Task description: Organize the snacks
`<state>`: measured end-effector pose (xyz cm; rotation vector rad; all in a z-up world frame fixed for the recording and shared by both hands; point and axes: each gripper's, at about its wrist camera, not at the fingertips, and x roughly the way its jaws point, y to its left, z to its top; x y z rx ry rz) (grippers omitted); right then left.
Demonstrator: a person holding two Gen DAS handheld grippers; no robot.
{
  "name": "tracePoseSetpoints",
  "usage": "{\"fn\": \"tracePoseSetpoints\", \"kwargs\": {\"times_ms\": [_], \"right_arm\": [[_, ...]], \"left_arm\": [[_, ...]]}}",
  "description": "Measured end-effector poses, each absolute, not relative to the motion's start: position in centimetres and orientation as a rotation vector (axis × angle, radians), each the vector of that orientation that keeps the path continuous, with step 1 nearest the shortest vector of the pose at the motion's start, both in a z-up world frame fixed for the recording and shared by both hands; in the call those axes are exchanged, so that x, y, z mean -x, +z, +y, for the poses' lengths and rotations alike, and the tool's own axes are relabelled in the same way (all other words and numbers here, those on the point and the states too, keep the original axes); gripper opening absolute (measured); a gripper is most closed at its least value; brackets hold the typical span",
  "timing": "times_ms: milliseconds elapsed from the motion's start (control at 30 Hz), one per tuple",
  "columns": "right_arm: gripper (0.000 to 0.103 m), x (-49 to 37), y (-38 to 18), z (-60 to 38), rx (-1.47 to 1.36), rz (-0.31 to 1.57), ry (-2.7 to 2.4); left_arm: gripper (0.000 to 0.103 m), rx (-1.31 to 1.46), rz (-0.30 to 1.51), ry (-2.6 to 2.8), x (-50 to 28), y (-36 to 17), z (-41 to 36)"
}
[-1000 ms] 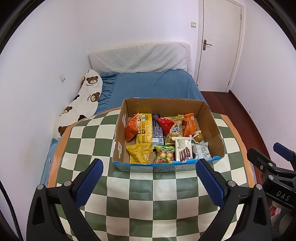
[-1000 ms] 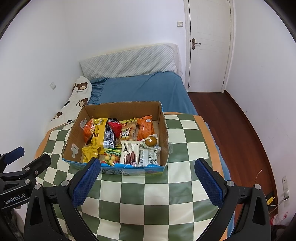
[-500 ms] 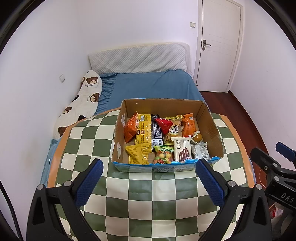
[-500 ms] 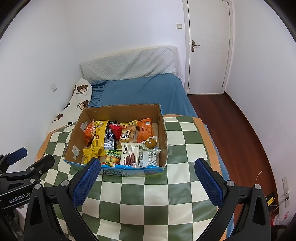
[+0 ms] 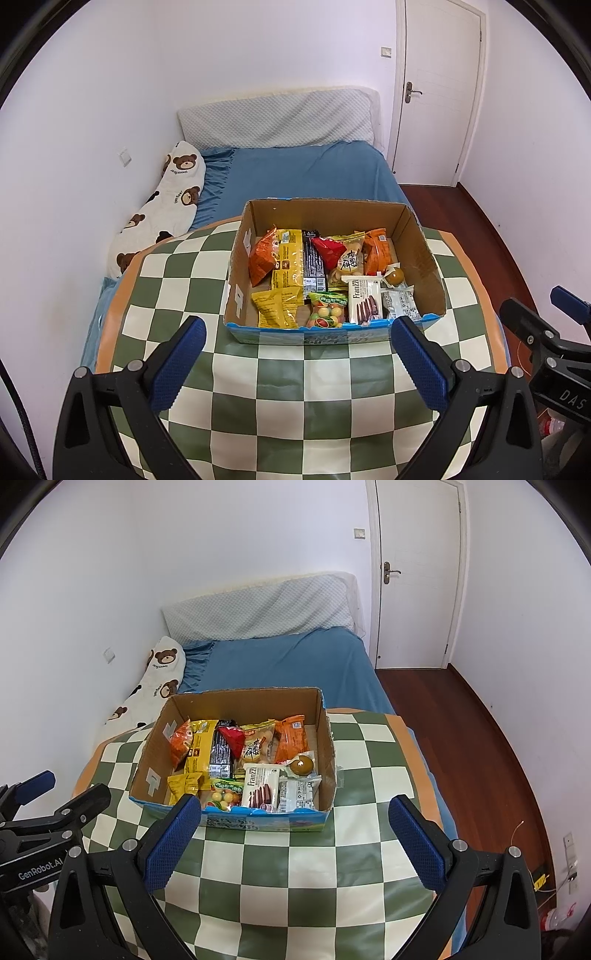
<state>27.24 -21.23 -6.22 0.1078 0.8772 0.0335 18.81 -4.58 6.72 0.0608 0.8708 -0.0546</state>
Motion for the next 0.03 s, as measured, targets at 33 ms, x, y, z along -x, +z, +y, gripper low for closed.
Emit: {"fn": "tracePoseSetpoints", "kwargs": {"times_ms": [33], "right_arm": [[0.103, -27.25, -6.22, -21.17, -0.106, 0.877, 0.035]], "left_arm": [[0.103, -0.062, 0.870, -0.055, -18.78, 6.80, -4.71]]}}
